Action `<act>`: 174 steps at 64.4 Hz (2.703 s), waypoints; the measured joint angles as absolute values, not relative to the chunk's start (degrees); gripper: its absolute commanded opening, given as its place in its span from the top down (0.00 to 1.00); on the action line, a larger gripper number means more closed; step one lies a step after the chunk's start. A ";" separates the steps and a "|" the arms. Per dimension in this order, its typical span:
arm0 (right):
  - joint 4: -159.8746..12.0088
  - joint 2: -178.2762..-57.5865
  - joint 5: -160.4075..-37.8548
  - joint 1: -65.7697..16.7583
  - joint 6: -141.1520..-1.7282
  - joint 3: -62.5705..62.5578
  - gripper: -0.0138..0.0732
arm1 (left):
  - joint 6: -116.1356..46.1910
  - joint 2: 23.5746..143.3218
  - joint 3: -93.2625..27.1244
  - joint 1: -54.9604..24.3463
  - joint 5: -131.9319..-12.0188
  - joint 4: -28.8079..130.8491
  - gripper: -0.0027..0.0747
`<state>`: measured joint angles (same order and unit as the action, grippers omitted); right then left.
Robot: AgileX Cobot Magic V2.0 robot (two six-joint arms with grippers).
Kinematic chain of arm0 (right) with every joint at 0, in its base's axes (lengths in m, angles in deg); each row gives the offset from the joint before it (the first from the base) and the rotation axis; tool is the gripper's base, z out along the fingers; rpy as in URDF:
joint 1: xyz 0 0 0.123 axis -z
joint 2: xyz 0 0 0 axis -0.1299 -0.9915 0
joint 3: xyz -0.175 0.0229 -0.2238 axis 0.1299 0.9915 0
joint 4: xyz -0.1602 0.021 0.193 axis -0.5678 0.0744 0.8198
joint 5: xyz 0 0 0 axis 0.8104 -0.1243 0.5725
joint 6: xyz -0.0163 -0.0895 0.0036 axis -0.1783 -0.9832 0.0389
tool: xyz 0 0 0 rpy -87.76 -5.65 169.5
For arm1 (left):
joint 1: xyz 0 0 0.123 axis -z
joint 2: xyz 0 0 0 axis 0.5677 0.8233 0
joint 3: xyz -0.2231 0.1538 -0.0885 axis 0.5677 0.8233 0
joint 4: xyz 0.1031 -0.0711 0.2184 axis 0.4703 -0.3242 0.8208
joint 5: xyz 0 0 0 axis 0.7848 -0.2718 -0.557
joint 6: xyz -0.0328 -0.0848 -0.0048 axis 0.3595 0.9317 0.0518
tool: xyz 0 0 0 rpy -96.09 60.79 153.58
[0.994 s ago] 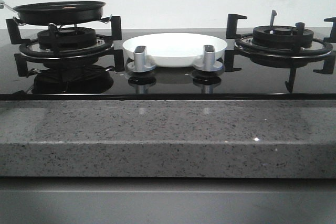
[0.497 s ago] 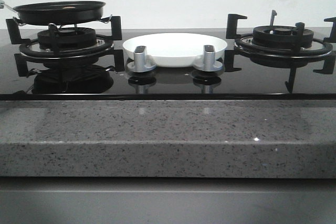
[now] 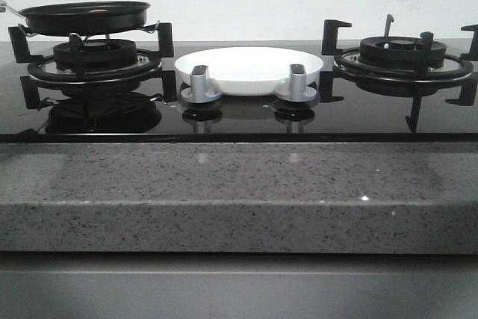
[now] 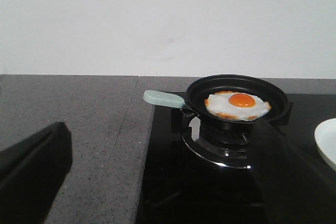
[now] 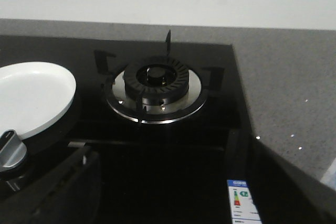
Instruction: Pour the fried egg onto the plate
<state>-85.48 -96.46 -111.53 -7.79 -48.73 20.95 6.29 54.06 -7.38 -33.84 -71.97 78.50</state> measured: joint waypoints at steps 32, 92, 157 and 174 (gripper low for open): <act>-83.91 -135.08 -122.95 -18.21 -50.41 -7.46 0.34 | 6.29 54.06 -7.38 -33.84 -71.97 78.50 0.10; -75.60 -187.24 -157.60 -19.93 -57.92 -72.32 0.45 | 6.29 54.06 -7.38 -33.84 -71.97 78.50 0.10; -74.74 -191.85 -158.01 -20.01 -58.24 -73.11 0.91 | 6.29 54.06 -7.38 -33.84 -71.97 78.50 0.10; -74.61 -190.36 -158.21 -19.38 -57.86 -73.46 0.91 | 6.29 54.06 -7.38 -33.84 -71.97 78.50 0.10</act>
